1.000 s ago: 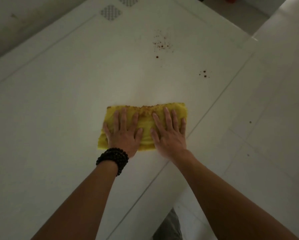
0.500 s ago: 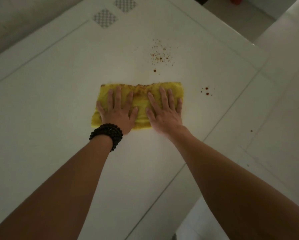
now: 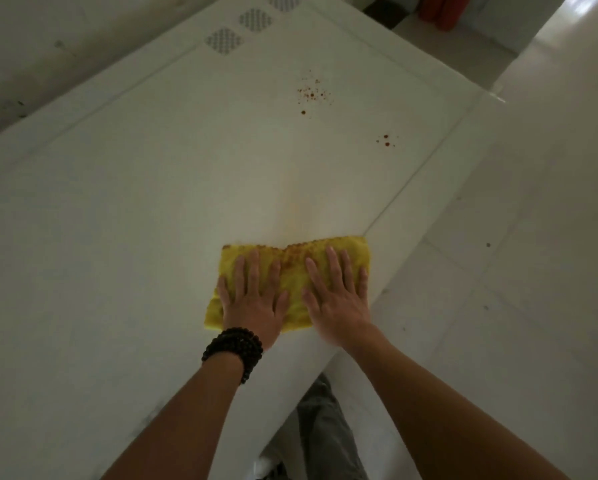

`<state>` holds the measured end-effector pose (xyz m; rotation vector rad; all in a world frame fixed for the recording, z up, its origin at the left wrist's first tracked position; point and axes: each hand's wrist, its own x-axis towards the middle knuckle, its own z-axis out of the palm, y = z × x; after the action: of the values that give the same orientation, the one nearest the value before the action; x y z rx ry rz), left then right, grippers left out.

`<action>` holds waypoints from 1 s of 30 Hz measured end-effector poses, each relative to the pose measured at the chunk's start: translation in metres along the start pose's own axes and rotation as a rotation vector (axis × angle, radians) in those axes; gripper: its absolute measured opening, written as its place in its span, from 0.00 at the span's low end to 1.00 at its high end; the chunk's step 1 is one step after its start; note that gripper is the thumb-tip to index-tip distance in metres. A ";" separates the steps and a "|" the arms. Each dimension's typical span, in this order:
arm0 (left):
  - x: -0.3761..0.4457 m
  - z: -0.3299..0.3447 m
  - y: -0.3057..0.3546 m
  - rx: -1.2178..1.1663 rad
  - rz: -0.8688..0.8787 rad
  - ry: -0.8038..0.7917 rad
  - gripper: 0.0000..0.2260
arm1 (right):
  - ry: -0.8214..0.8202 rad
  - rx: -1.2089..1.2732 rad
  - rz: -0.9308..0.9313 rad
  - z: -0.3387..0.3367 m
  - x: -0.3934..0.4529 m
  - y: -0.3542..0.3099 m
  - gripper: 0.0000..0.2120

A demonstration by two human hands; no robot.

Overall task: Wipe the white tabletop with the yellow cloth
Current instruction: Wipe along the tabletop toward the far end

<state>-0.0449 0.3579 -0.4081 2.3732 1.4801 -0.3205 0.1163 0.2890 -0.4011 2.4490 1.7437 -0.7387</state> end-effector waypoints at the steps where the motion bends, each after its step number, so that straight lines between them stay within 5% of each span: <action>1: -0.014 0.007 0.001 -0.005 0.004 0.006 0.31 | -0.012 0.002 0.007 0.005 -0.013 0.000 0.30; 11: -0.021 0.022 0.009 -0.008 0.010 0.070 0.27 | -0.037 0.035 0.034 0.009 -0.032 0.003 0.29; 30: 0.238 -0.060 0.140 -0.038 -0.136 0.017 0.26 | -0.071 0.004 -0.092 -0.126 0.200 0.125 0.27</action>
<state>0.1863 0.5201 -0.4162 2.2571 1.6443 -0.3019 0.3240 0.4574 -0.3995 2.3278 1.8412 -0.8264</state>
